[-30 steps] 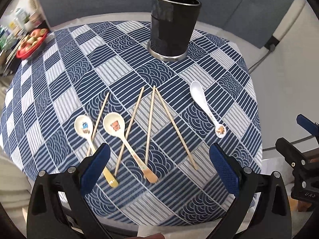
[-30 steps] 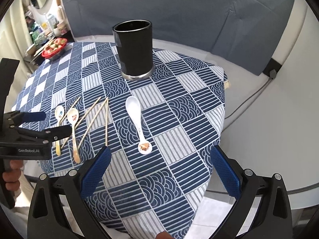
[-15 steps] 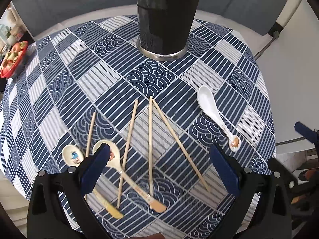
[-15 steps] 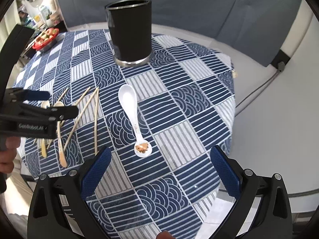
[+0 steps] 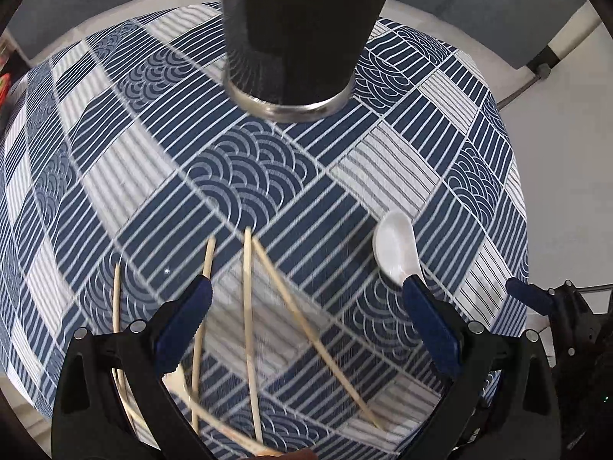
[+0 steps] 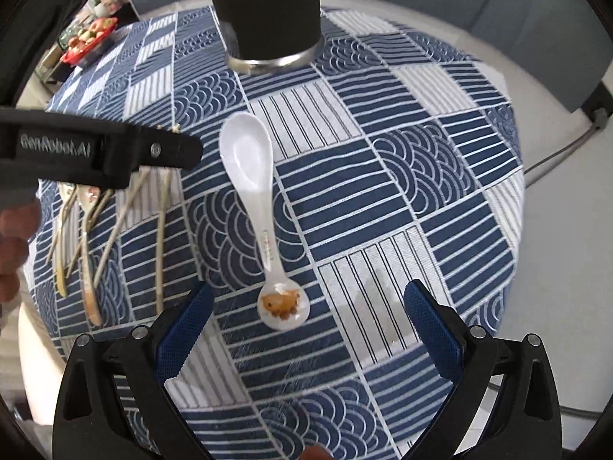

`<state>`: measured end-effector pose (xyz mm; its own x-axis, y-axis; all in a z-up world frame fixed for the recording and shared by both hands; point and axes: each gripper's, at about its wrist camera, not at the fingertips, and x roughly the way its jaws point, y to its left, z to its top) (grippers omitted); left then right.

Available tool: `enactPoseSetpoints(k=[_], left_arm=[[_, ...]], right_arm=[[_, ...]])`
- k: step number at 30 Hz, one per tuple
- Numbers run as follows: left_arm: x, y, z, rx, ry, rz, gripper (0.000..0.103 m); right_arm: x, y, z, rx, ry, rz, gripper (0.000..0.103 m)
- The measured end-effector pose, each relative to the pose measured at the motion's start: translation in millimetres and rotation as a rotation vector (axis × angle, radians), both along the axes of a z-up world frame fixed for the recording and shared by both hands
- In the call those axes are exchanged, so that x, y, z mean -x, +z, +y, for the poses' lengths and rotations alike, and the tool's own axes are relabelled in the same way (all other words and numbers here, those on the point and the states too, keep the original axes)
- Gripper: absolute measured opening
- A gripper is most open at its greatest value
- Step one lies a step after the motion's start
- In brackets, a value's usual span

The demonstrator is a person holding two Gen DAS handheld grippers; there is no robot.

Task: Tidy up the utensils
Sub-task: 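Move the right tool to the white spoon and close on its handle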

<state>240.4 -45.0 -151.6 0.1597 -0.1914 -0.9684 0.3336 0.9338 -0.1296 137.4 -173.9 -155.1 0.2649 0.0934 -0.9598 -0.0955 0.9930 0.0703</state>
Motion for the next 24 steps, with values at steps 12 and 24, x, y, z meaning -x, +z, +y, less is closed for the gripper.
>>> enactPoseSetpoints(k=[12, 24], left_arm=[[-36, -29, -24, 0.007, -0.116, 0.016, 0.097], [-34, -38, -55, -0.095, -0.298, -0.067, 0.099]], right_arm=[[-15, -24, 2, 0.026, 0.023, -0.016, 0.097], [-1, -22, -1, 0.021, 0.027, -0.032, 0.097]])
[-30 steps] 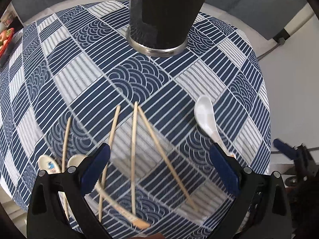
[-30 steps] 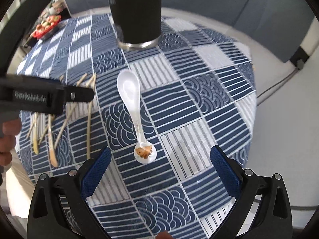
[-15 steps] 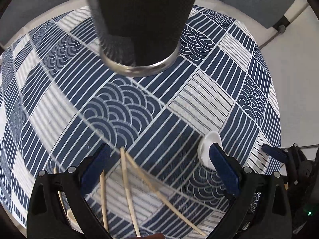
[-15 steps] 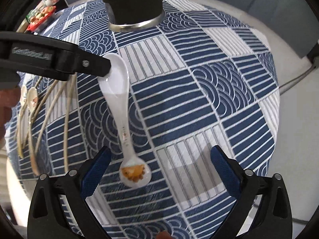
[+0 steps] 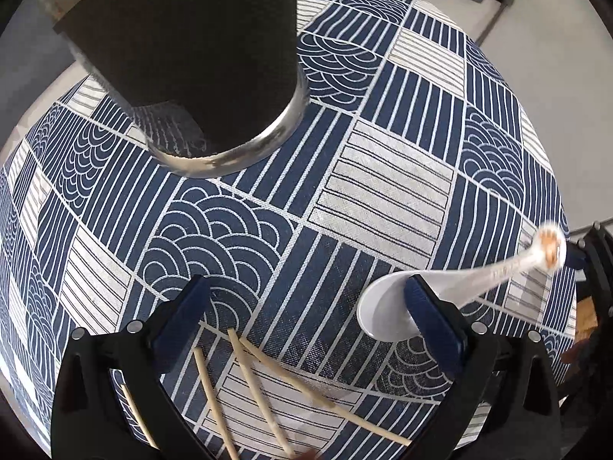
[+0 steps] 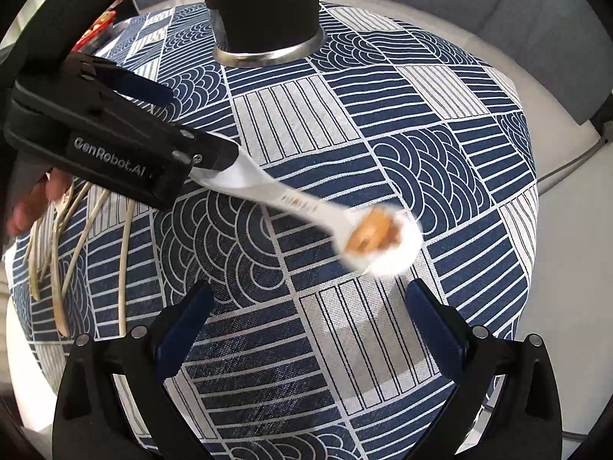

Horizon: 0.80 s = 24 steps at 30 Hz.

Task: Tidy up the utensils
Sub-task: 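Move the right tool to the white spoon and close on its handle, then lift the white spoon with the right tool over the black holder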

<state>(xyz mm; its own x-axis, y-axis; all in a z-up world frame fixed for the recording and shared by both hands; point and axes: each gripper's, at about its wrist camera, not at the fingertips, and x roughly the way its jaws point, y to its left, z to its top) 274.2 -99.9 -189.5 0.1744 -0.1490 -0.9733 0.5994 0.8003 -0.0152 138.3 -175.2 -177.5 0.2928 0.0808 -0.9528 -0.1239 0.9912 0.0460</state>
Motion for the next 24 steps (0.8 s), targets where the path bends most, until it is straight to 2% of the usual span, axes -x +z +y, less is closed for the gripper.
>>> enactPoseSetpoints(k=[6, 9, 11, 16, 20, 21, 23, 24], left_arm=[[7, 2, 8, 0.033, -0.063, -0.04, 0.099], [11, 3, 16, 0.036, -0.041, -0.04, 0.098], [12, 5, 20, 0.037, -0.035, -0.025, 0.097], [20, 18, 29, 0.105, -0.036, 0.017, 0.095], [22, 23, 25, 0.115, -0.036, 0.04, 0.081], [22, 20, 23, 0.119, -0.034, 0.055, 0.08], [30, 19, 16, 0.111, -0.036, 0.069, 0.08], [31, 19, 14, 0.11, -0.039, 0.072, 0.079]], right_arm=[[1, 8, -8, 0.03, -0.032, -0.049, 0.095], [-1, 16, -22, -0.009, -0.038, -0.072, 0.095], [-2, 22, -26, -0.023, -0.007, -0.085, 0.095], [-4, 36, -22, -0.008, 0.095, -0.128, 0.094], [-11, 34, -17, -0.018, 0.165, -0.106, 0.094], [-11, 32, -16, -0.015, 0.179, -0.107, 0.094], [-13, 30, -15, -0.006, 0.212, -0.114, 0.089], [-15, 29, -14, -0.008, 0.238, -0.114, 0.082]])
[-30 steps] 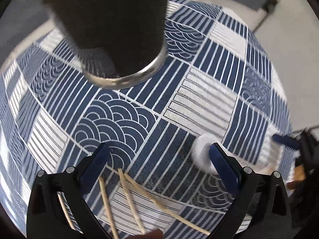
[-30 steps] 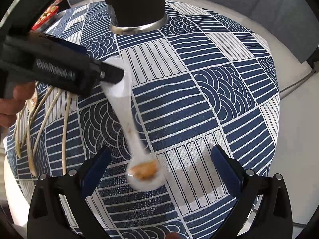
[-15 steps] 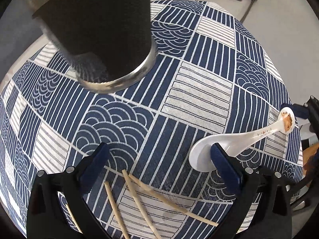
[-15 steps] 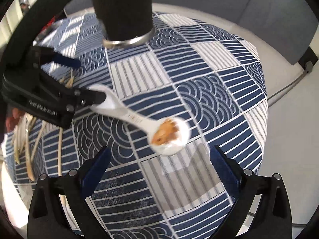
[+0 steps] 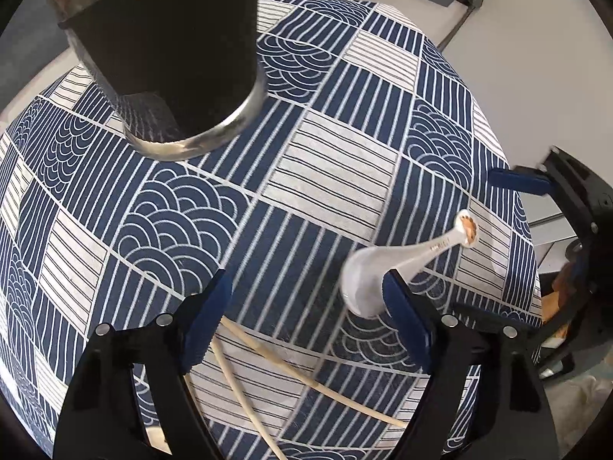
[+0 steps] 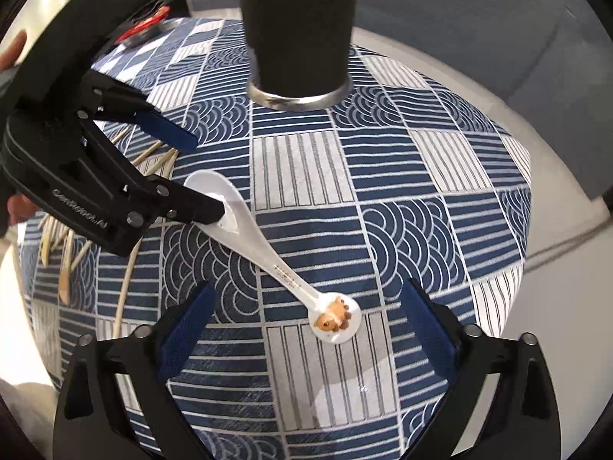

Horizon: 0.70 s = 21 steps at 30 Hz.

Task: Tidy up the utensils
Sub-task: 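Lift the white spoon with the right tool over the black holder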

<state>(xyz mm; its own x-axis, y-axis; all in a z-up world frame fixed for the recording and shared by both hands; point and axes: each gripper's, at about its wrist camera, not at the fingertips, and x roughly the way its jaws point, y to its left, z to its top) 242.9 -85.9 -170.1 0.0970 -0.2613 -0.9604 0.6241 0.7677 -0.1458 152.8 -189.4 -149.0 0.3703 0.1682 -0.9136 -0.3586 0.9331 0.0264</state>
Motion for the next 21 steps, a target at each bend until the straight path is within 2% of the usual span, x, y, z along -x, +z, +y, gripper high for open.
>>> enactPoseSetpoints(k=[1, 3, 4, 6, 7, 8, 9, 10, 12, 14, 19, 21], left_arm=[[3, 2, -2, 0.007, -0.001, 0.009, 0.079], [6, 3, -2, 0.015, 0.006, 0.024, 0.073], [6, 3, -2, 0.015, 0.015, 0.035, 0.07], [7, -1, 0, 0.011, 0.04, 0.069, 0.055], [9, -3, 0, 0.014, 0.05, 0.085, 0.053], [10, -2, -3, 0.015, 0.056, 0.081, 0.044], [9, -3, -5, 0.024, 0.061, 0.094, 0.022], [9, -3, -5, 0.045, 0.076, 0.121, 0.016], [11, -3, -7, 0.043, 0.097, 0.129, 0.016], [14, 0, -9, 0.033, 0.106, 0.109, 0.016], [13, 13, -10, 0.033, 0.15, 0.072, 0.014], [12, 21, -7, 0.021, 0.154, 0.052, 0.013]], right_arm=[[-2, -1, 0, -0.001, 0.024, 0.001, 0.074], [-4, -6, -1, 0.0, 0.064, 0.013, 0.073], [-5, -9, -2, -0.006, 0.092, 0.024, 0.068], [-5, -13, -3, -0.012, 0.138, 0.042, 0.061], [-4, -14, -3, -0.011, 0.164, 0.048, 0.056], [-4, -15, -2, -0.004, 0.185, 0.052, 0.054], [-3, -15, -3, -0.01, 0.202, 0.049, 0.051], [-4, -15, -4, -0.015, 0.21, 0.047, 0.044], [-5, -14, -5, -0.028, 0.23, 0.039, 0.034], [-7, -13, -6, -0.042, 0.264, 0.043, 0.031], [-11, -9, -9, -0.123, 0.32, 0.082, 0.016], [-11, -8, -9, -0.148, 0.334, 0.09, 0.015]])
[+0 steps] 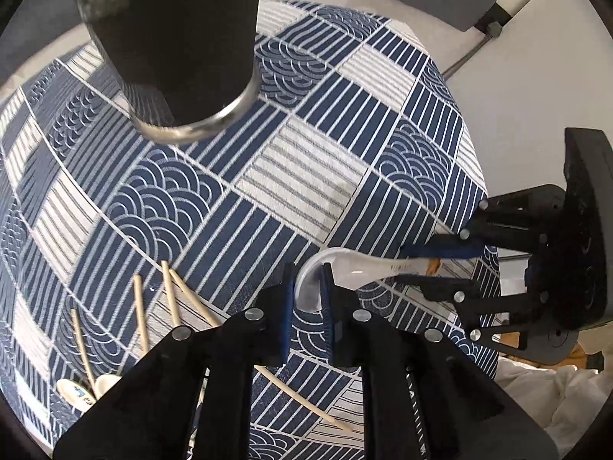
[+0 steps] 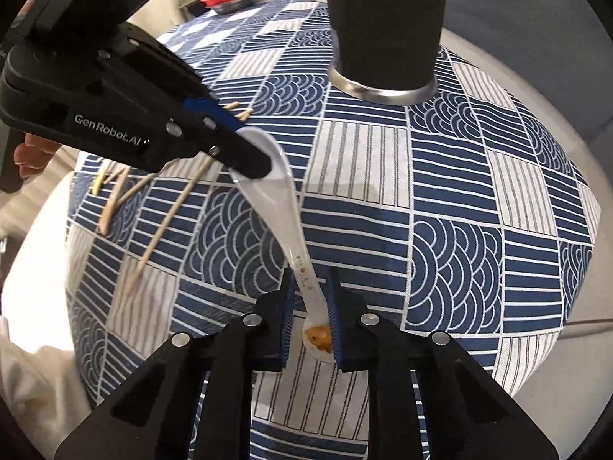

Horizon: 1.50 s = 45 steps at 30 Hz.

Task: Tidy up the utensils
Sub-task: 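Lift the white spoon with the right tool over the black holder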

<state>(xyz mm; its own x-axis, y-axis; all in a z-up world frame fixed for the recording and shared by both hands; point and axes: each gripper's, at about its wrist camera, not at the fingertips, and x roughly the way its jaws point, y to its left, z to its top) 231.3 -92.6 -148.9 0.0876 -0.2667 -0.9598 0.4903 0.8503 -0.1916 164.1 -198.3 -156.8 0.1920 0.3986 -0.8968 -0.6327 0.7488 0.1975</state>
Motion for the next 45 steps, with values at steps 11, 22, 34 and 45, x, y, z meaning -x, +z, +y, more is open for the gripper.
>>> enactPoseSetpoints(k=[11, 22, 34, 45], left_arm=[[6, 38, 5, -0.017, 0.088, -0.083, 0.012], [7, 79, 22, -0.061, 0.213, -0.173, 0.012], [-4, 145, 27, -0.149, 0.286, -0.309, 0.012], [-20, 216, 21, -0.218, 0.31, -0.434, 0.013]], right_arm=[[-17, 13, -2, -0.107, 0.059, 0.033, 0.013], [-35, 44, 10, -0.183, 0.168, -0.031, 0.013], [-66, 94, 23, -0.252, 0.259, -0.153, 0.013], [-100, 156, 24, -0.322, 0.271, -0.295, 0.013]])
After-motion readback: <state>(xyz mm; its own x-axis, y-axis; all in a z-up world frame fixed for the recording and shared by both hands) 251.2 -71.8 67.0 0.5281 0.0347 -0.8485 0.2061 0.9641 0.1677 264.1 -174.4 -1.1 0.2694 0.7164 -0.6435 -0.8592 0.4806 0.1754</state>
